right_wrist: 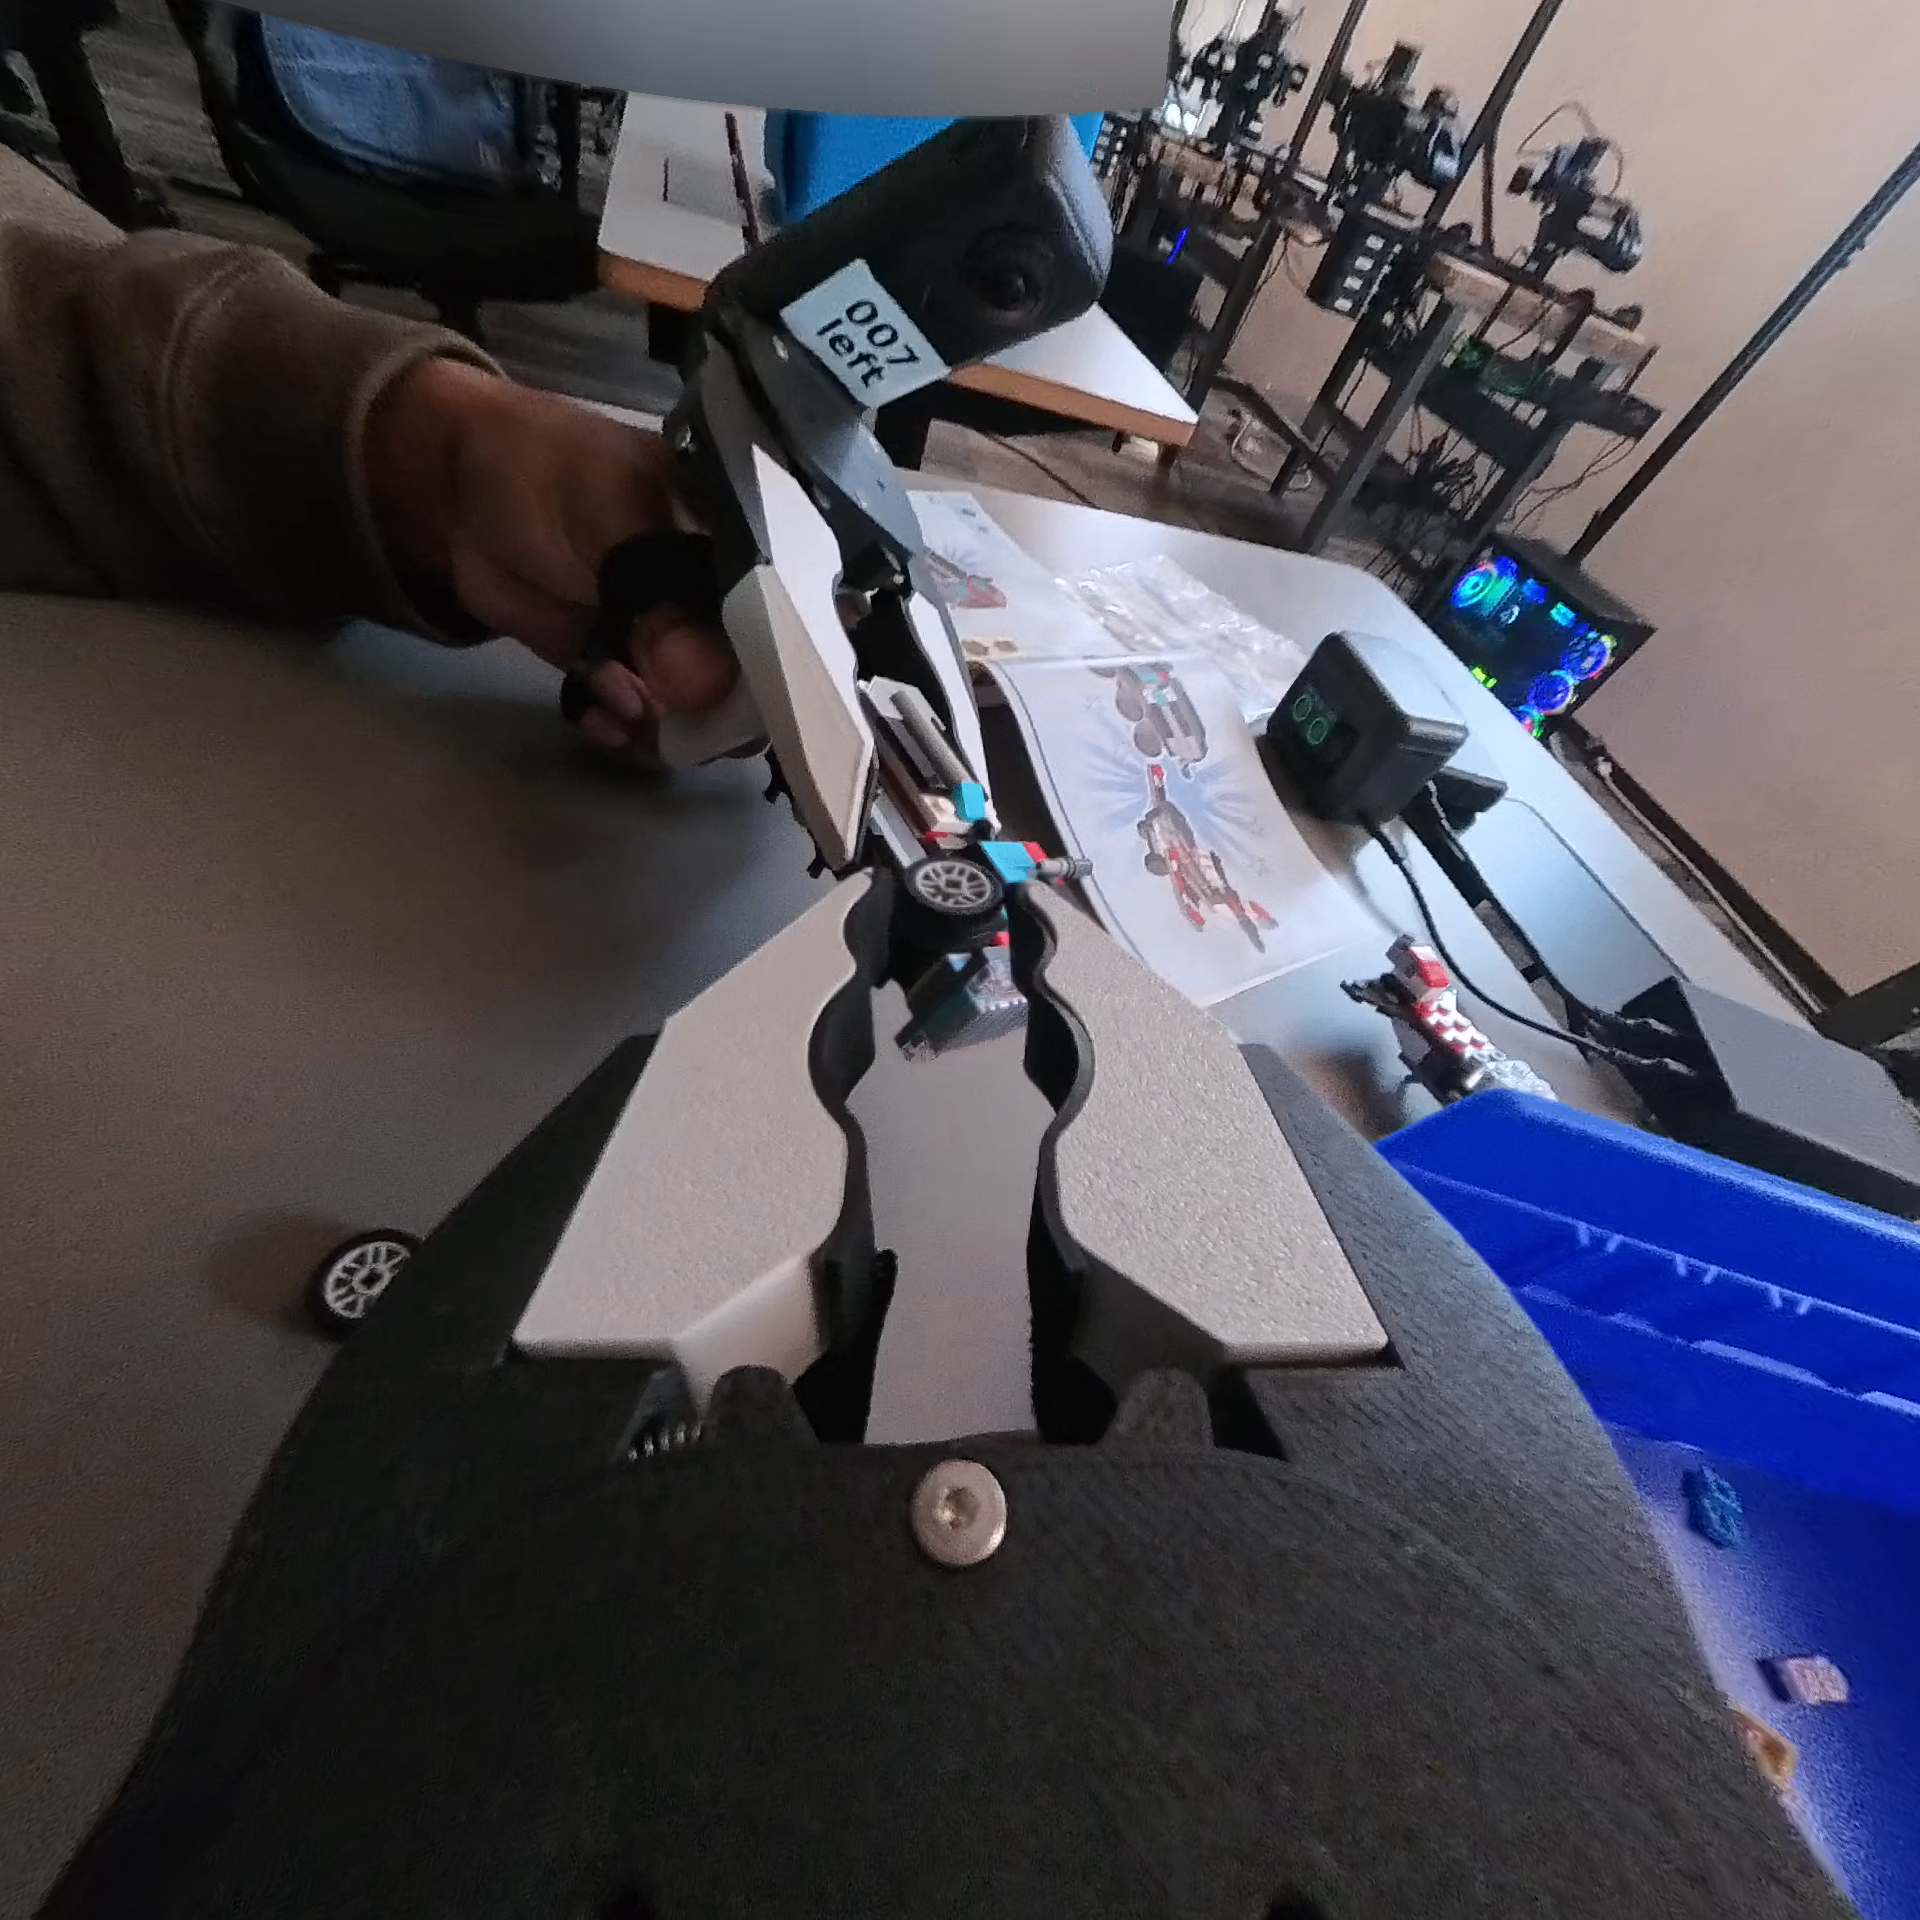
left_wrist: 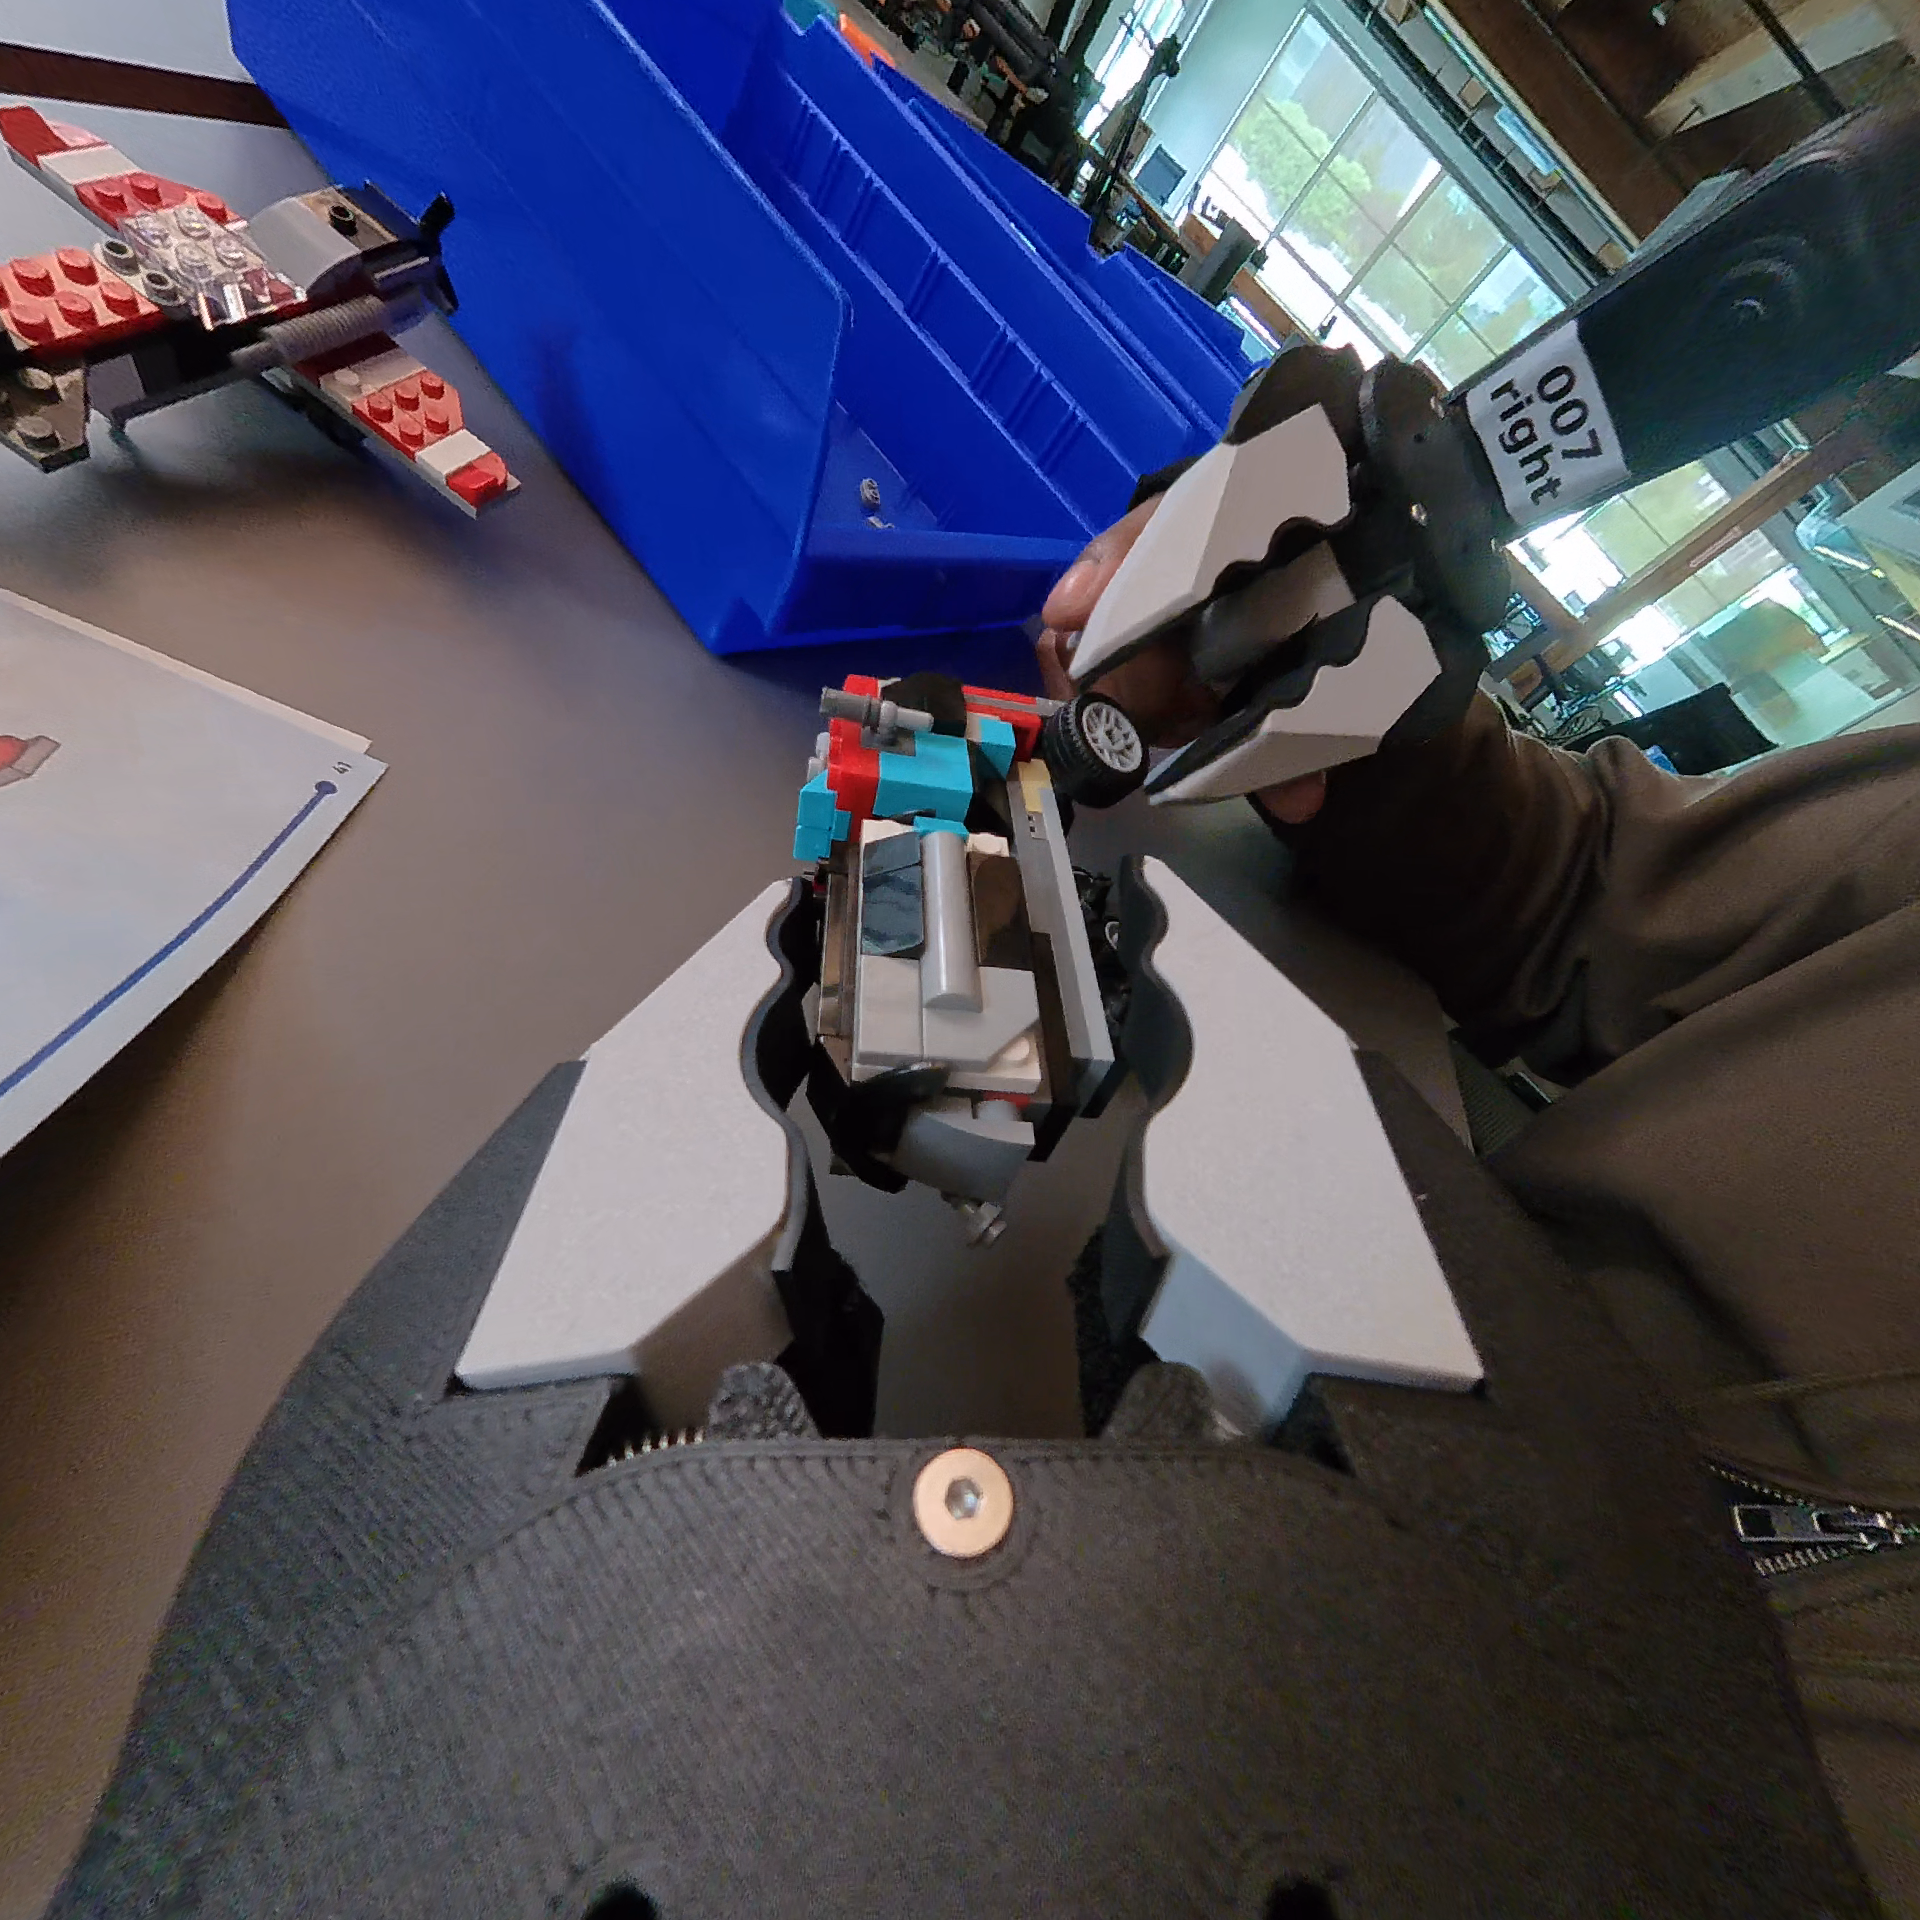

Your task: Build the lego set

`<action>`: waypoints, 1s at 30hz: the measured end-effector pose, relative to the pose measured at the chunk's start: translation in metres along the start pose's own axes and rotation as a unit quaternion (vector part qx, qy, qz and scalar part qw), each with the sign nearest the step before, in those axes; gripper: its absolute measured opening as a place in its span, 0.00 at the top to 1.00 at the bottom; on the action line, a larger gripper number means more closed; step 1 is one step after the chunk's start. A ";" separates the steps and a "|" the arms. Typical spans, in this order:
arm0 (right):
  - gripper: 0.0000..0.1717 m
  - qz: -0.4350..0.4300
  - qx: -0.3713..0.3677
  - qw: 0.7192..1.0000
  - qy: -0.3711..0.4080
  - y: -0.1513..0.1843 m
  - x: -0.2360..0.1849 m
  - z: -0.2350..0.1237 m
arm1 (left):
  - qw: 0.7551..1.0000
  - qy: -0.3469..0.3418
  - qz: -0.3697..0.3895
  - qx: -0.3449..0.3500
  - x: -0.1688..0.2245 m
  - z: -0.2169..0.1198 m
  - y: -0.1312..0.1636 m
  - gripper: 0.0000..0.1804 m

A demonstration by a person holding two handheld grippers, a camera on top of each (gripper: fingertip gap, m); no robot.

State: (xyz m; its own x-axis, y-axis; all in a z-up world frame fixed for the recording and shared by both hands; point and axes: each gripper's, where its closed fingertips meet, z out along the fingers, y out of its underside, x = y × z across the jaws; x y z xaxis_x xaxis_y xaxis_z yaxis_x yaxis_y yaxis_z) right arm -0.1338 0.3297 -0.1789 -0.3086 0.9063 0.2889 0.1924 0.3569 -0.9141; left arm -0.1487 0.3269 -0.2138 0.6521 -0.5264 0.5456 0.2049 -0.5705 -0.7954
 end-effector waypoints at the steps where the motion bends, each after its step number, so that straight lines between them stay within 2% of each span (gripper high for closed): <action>1: 0.86 0.002 -0.006 1.000 -0.001 0.002 0.000 0.001 | 1.000 0.000 0.001 -0.001 0.000 0.000 0.000 0.66; 8: 0.87 0.022 -0.009 1.000 0.004 0.004 0.001 0.004 | 1.000 -0.006 0.008 -0.002 -0.001 0.000 0.000 0.66; 19: 0.87 0.129 0.045 0.991 -0.004 -0.001 0.005 0.003 | 1.000 -0.004 0.014 0.000 0.002 0.000 -0.001 0.66; 30: 0.87 0.128 0.044 0.991 0.007 0.003 0.004 0.006 | 1.000 -0.012 0.019 -0.001 0.001 0.000 -0.002 0.66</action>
State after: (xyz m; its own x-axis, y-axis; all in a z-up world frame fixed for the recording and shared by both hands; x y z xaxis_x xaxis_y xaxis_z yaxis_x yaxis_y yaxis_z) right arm -0.1401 0.3332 -0.1817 -0.2467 0.9680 0.0469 0.1815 0.0936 -0.9789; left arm -0.1484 0.3267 -0.2116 0.6772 -0.5327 0.5076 0.1780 -0.5508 -0.8155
